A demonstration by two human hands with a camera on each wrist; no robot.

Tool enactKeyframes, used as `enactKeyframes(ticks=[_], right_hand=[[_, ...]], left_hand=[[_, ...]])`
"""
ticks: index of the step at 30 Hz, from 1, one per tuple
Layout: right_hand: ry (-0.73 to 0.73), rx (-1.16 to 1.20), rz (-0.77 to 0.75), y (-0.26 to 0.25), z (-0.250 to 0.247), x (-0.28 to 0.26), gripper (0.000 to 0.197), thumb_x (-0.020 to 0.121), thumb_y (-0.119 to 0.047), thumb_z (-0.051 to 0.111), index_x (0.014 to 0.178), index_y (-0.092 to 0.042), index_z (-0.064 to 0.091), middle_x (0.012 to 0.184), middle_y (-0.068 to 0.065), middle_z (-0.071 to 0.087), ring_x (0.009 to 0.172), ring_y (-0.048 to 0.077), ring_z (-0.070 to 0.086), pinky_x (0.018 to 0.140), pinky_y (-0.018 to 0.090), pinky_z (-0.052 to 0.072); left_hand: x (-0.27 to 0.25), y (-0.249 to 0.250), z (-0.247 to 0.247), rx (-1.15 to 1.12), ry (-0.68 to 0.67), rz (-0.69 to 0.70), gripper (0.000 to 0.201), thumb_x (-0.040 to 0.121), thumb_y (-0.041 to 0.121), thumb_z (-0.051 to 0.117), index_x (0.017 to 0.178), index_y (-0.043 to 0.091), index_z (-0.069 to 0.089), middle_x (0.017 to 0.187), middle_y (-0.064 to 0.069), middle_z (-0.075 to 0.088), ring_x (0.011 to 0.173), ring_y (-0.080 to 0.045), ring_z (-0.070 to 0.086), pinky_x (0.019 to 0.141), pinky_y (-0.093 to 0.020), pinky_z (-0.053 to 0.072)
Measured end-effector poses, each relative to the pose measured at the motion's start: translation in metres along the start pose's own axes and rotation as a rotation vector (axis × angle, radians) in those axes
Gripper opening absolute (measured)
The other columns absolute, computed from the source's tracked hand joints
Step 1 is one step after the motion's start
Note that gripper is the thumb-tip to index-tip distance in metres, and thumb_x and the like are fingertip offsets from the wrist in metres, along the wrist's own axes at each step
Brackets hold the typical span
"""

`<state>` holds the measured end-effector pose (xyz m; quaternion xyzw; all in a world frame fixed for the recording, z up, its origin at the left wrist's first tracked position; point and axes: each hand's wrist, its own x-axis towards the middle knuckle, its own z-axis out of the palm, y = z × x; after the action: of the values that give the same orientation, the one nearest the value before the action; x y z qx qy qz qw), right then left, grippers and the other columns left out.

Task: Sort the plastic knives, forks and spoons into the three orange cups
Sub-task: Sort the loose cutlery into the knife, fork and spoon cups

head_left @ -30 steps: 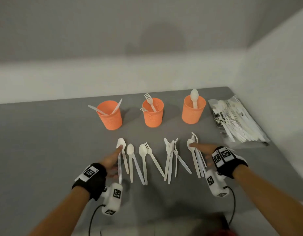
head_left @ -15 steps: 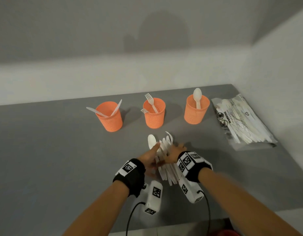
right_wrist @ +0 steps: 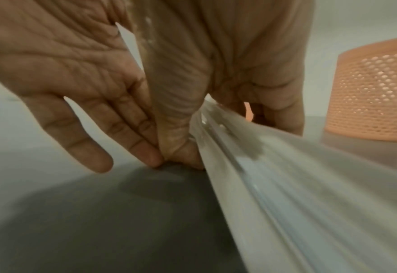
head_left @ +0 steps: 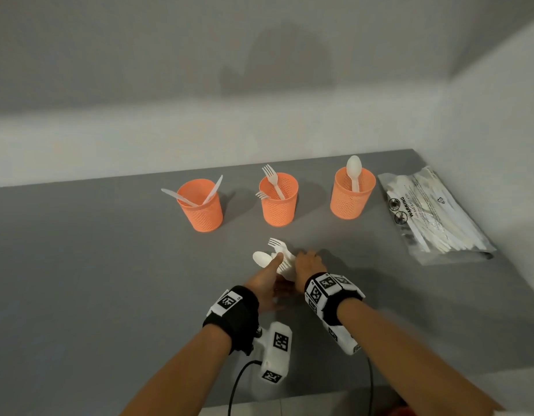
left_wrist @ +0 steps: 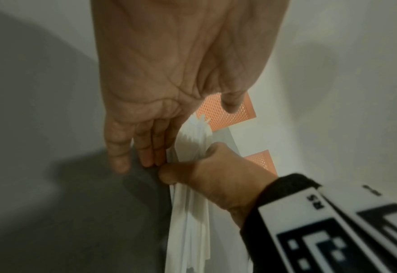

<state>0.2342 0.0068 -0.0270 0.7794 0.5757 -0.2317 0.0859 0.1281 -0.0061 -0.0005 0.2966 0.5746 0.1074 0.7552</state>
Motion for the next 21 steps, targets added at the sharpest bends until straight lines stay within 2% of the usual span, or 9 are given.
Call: enactKeyframes(ticks=[1, 4, 8, 9, 11, 13, 15, 17, 21], right_hand=[[0.005, -0.017, -0.005, 0.000, 0.001, -0.001, 0.050, 0.084, -0.006, 0.063, 0.129, -0.001, 0.041, 0.137, 0.019, 0.036, 0.126, 0.032, 0.041, 0.100, 0.036, 0.042], [0.018, -0.070, -0.060, 0.001, 0.005, -0.004, 0.054, 0.081, -0.009, 0.066, 0.129, -0.003, 0.042, 0.135, 0.019, 0.040, 0.124, 0.032, 0.046, 0.100, 0.036, 0.041], [0.059, -0.110, -0.114, 0.001, 0.008, -0.007, 0.049, 0.079, -0.010, 0.067, 0.123, -0.006, 0.046, 0.128, 0.014, 0.055, 0.120, 0.030, 0.053, 0.096, 0.036, 0.043], [0.056, -0.102, -0.112, 0.001, 0.007, -0.007, 0.048, 0.079, -0.010, 0.067, 0.123, -0.006, 0.046, 0.127, 0.014, 0.056, 0.119, 0.030, 0.054, 0.096, 0.036, 0.044], [0.037, -0.074, -0.122, 0.001, 0.007, -0.009, 0.048, 0.080, -0.011, 0.066, 0.124, -0.005, 0.047, 0.128, 0.015, 0.056, 0.120, 0.031, 0.054, 0.097, 0.036, 0.045], [0.029, -0.055, -0.135, 0.002, 0.008, -0.009, 0.045, 0.081, -0.011, 0.065, 0.123, -0.004, 0.050, 0.128, 0.016, 0.055, 0.120, 0.032, 0.053, 0.098, 0.036, 0.045], [0.030, -0.032, -0.136, 0.002, 0.011, -0.011, 0.044, 0.082, -0.012, 0.065, 0.123, -0.004, 0.051, 0.129, 0.017, 0.053, 0.120, 0.033, 0.052, 0.097, 0.036, 0.044], [0.040, 0.003, -0.140, 0.003, 0.014, -0.014, 0.046, 0.081, -0.013, 0.065, 0.124, -0.005, 0.049, 0.130, 0.017, 0.051, 0.120, 0.034, 0.051, 0.097, 0.037, 0.044], [0.038, 0.148, -0.168, 0.000, 0.018, -0.018, 0.043, 0.081, -0.013, 0.060, 0.123, -0.007, 0.049, 0.124, 0.016, 0.058, 0.115, 0.034, 0.055, 0.094, 0.037, 0.045]], left_hand=[[0.000, -0.001, -0.001, -0.016, -0.020, 0.005, 0.070, 0.090, 0.063, 0.028, 0.116, 0.003, 0.054, 0.091, -0.007, 0.057, 0.076, -0.015, 0.054, 0.048, -0.020, 0.051], [-0.001, -0.006, -0.005, -0.044, -0.065, 0.021, 0.078, 0.091, 0.063, 0.025, 0.133, 0.002, 0.046, 0.115, -0.014, 0.058, 0.101, -0.019, 0.057, 0.081, -0.029, 0.051], [-0.005, -0.012, -0.007, -0.082, -0.078, 0.038, 0.080, 0.090, 0.064, 0.024, 0.136, 0.002, 0.042, 0.127, -0.012, 0.053, 0.106, -0.021, 0.053, 0.093, -0.032, 0.042], [-0.005, -0.014, -0.008, -0.087, -0.087, 0.043, 0.080, 0.090, 0.064, 0.023, 0.136, 0.001, 0.042, 0.121, -0.012, 0.055, 0.100, -0.021, 0.055, 0.094, -0.032, 0.043], [-0.008, -0.015, -0.008, -0.091, -0.100, 0.052, 0.081, 0.091, 0.063, 0.023, 0.133, -0.002, 0.044, 0.106, -0.010, 0.058, 0.087, -0.018, 0.057, 0.081, -0.028, 0.050], [-0.013, -0.016, -0.010, -0.084, -0.114, 0.047, 0.079, 0.091, 0.063, 0.024, 0.131, -0.002, 0.045, 0.109, -0.011, 0.059, 0.092, -0.019, 0.058, 0.073, -0.026, 0.049], [-0.016, -0.018, -0.015, -0.065, -0.105, 0.052, 0.078, 0.090, 0.064, 0.024, 0.133, 0.002, 0.045, 0.126, -0.013, 0.055, 0.111, -0.024, 0.055, 0.084, -0.030, 0.047], [-0.019, -0.020, -0.017, -0.057, -0.084, 0.067, 0.075, 0.089, 0.067, 0.023, 0.129, 0.009, 0.049, 0.129, -0.010, 0.053, 0.120, -0.025, 0.050, 0.093, -0.034, 0.042], [-0.018, -0.024, -0.024, -0.147, -0.140, 0.084, 0.066, 0.087, 0.069, 0.025, 0.101, 0.014, 0.059, 0.096, -0.005, 0.048, 0.092, -0.019, 0.051, 0.079, -0.030, 0.045]])
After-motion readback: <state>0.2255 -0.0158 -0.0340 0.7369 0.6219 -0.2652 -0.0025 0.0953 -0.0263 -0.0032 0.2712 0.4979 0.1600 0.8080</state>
